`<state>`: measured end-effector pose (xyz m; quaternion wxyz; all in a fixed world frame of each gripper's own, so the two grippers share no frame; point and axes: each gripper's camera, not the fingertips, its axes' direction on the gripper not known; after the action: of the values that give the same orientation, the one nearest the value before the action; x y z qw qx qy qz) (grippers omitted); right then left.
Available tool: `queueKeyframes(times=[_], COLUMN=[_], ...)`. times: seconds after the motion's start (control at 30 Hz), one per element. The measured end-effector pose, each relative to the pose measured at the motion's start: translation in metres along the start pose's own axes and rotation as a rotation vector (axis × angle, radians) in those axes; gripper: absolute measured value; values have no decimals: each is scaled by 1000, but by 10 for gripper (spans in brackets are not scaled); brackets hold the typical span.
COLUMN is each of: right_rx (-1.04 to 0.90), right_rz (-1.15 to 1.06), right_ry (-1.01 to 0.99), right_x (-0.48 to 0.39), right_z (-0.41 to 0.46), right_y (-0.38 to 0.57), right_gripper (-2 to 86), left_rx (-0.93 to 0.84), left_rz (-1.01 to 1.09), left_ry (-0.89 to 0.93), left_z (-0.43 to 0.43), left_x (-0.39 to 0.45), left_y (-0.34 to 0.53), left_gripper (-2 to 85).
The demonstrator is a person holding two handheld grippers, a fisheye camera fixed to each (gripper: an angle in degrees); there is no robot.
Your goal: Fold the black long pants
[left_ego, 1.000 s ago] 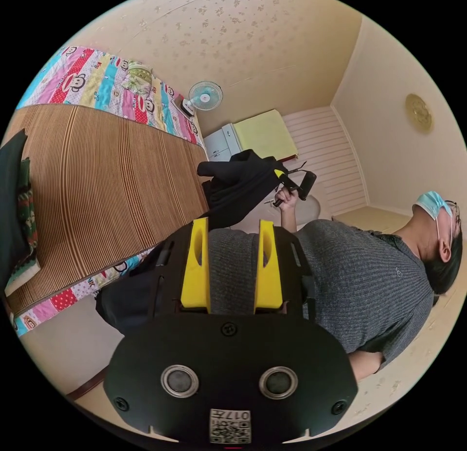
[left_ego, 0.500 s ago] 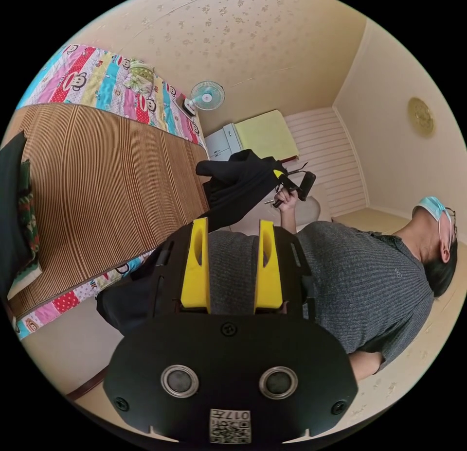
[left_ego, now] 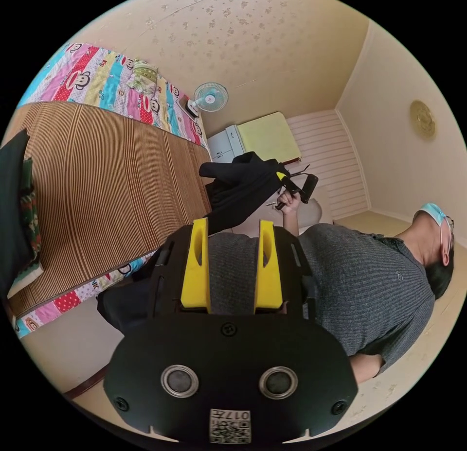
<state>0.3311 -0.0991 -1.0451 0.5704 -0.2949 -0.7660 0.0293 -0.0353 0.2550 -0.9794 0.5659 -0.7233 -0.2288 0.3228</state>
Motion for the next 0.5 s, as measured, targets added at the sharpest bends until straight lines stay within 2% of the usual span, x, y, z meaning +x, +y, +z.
queueKeyframes(times=[0.5], right_rx=[-15], right_rz=[10], right_ry=[-4], right_x=[4], right_z=[-7], right_y=[5], right_gripper=[24], left_rx=[-3], left_rz=[1], left_ry=[-35], left_z=[11], left_x=[8], left_y=[8], left_gripper=[145])
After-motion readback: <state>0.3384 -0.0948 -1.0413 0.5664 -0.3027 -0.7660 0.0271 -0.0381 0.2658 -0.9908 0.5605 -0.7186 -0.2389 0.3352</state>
